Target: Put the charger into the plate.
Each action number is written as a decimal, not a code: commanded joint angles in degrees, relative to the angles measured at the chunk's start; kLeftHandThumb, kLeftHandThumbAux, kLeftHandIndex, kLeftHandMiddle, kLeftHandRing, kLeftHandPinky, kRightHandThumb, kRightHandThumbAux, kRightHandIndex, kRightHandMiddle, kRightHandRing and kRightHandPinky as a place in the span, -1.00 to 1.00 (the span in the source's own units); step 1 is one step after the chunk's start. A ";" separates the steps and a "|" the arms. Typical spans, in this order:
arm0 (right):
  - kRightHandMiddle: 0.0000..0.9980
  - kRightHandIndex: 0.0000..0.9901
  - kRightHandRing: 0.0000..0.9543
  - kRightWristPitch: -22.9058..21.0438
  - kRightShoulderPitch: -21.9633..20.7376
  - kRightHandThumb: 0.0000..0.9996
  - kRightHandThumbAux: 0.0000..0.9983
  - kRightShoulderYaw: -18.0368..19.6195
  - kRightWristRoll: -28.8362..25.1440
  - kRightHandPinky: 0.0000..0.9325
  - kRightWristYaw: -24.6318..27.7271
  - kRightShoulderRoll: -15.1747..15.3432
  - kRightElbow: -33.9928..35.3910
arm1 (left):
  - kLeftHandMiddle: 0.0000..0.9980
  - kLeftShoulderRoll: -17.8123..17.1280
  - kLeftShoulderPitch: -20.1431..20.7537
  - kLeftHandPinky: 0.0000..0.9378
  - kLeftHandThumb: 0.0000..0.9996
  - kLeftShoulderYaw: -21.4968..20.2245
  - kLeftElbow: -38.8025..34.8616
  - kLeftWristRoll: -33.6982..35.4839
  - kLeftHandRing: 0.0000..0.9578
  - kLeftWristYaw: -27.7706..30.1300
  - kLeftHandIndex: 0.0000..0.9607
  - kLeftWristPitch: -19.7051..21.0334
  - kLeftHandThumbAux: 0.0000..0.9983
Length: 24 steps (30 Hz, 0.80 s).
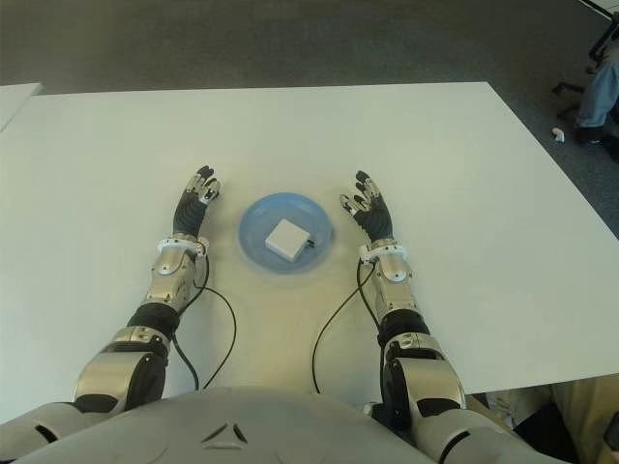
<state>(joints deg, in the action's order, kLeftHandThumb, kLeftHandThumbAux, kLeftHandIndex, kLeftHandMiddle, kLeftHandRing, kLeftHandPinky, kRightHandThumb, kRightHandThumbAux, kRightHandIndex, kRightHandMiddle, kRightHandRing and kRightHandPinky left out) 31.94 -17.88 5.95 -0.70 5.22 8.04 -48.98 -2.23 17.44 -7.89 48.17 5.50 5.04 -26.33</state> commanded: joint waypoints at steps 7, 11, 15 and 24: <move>-1.00 -1.00 -1.00 -1.87 0.61 -0.78 0.42 0.19 -0.13 -1.00 -0.56 -0.12 0.29 | -1.00 0.73 -2.17 -1.00 -0.84 -0.43 -1.07 0.95 -1.00 0.22 -1.00 3.49 -0.09; -1.00 -1.00 -1.00 -1.87 0.59 -0.77 0.41 0.00 0.28 -0.99 -1.11 -0.13 0.39 | -1.00 0.78 -2.06 -1.00 -0.84 -0.55 -1.37 0.96 -1.00 -0.05 -1.00 4.16 -0.09; -1.00 -1.00 -1.00 -1.86 0.70 -0.76 0.40 -0.23 0.68 -0.99 -1.51 -0.08 0.62 | -1.00 0.80 -2.06 -1.00 -0.84 -0.52 -1.68 0.71 -1.00 -0.55 -1.00 4.66 -0.09; -1.00 -1.00 -1.00 -1.99 0.79 -0.76 0.39 -0.54 1.04 -0.99 -2.09 -0.04 0.82 | -1.00 0.64 -1.90 -1.00 -0.85 -0.35 -1.72 0.03 -1.00 -1.30 -1.00 5.04 -0.08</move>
<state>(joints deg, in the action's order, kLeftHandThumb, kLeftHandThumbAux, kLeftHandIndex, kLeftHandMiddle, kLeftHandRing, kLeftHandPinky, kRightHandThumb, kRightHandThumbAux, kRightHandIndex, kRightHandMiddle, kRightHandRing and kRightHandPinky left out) 31.15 -17.88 5.55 0.07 3.44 8.03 -48.29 -1.74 16.87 -8.27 45.51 6.08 4.91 -23.21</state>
